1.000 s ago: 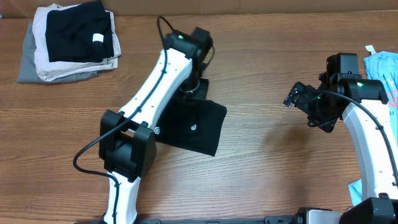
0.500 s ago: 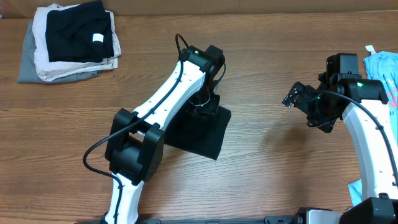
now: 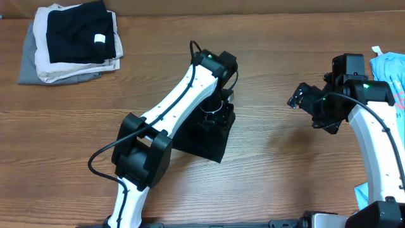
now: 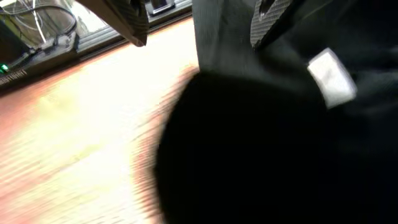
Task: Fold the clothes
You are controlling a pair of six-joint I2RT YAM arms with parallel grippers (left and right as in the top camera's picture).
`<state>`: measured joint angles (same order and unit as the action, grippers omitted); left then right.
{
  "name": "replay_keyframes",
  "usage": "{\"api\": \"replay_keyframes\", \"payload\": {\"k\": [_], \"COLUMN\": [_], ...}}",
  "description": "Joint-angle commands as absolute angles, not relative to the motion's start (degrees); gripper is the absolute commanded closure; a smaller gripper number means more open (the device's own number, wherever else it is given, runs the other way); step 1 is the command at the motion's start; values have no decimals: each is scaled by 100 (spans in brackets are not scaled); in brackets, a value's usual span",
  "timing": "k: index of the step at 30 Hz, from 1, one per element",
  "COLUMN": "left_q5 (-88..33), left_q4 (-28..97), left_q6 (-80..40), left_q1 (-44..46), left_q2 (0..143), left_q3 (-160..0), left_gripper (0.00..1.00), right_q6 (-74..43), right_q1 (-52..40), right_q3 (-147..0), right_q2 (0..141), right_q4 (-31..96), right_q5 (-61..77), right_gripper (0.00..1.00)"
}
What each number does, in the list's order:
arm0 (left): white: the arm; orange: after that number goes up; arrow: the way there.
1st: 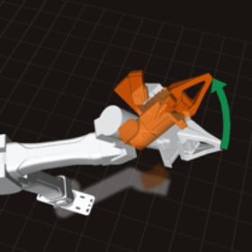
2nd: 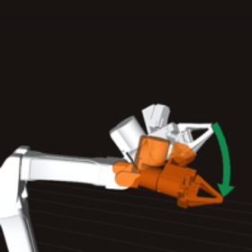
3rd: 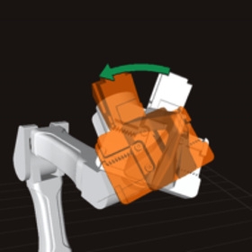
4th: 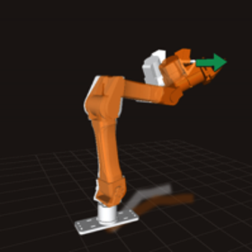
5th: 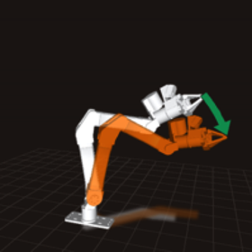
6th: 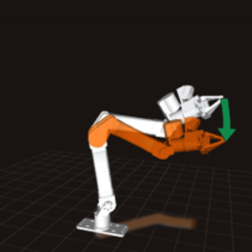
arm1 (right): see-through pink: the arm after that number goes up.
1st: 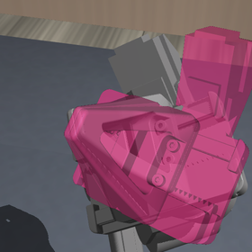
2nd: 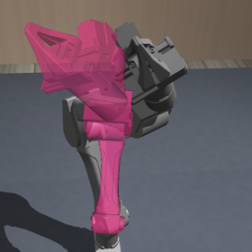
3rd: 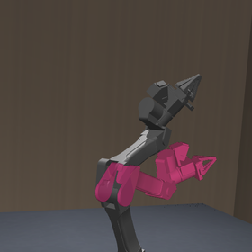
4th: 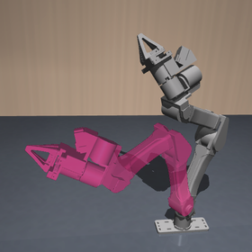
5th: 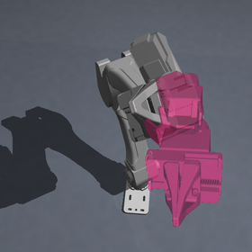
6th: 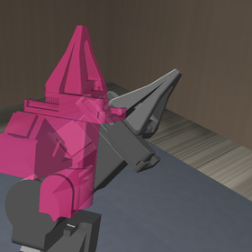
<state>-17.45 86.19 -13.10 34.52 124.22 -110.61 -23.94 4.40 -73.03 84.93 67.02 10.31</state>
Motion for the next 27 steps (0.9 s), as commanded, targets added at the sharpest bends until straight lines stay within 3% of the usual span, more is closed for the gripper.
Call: {"api": "replay_keyframes", "payload": {"k": [1, 11, 12, 16, 20, 27], "left_q5": [-1310, 749, 1041, 799, 427, -1225], "left_q4": [8796, 9083, 9105, 9028, 8543, 7415], "left_q6": [-1072, -1848, -2018, -2038, -2027, -1621], "left_q1": [3382, 3079, 3011, 2762, 2659, 2832], "left_q2": [12427, 12440, 12440, 12440, 12440, 12440], "left_q3": [-11911, -12814, -12735, -12289, -11655, -10514], "left_gripper": [44, 41, 44, 77, 94, 96], "right_q6": [-2394, -2394, -2394, -2394, -2394, -2394], "right_q1": [414, 414, 414, 414, 414, 414], "right_q3": [-7275, -7275, -7275, -7275, -7275, -7275], "right_q2": [8521, 8521, 8521, 8521, 8521, 8521], "right_q4": [6670, 6674, 6676, 6672, 6648, 6639], "right_q5": [1076, 1079, 1079, 1076, 1079, 1079], "right_gripper": [0, 0, 0, 0, 0, 0]}}
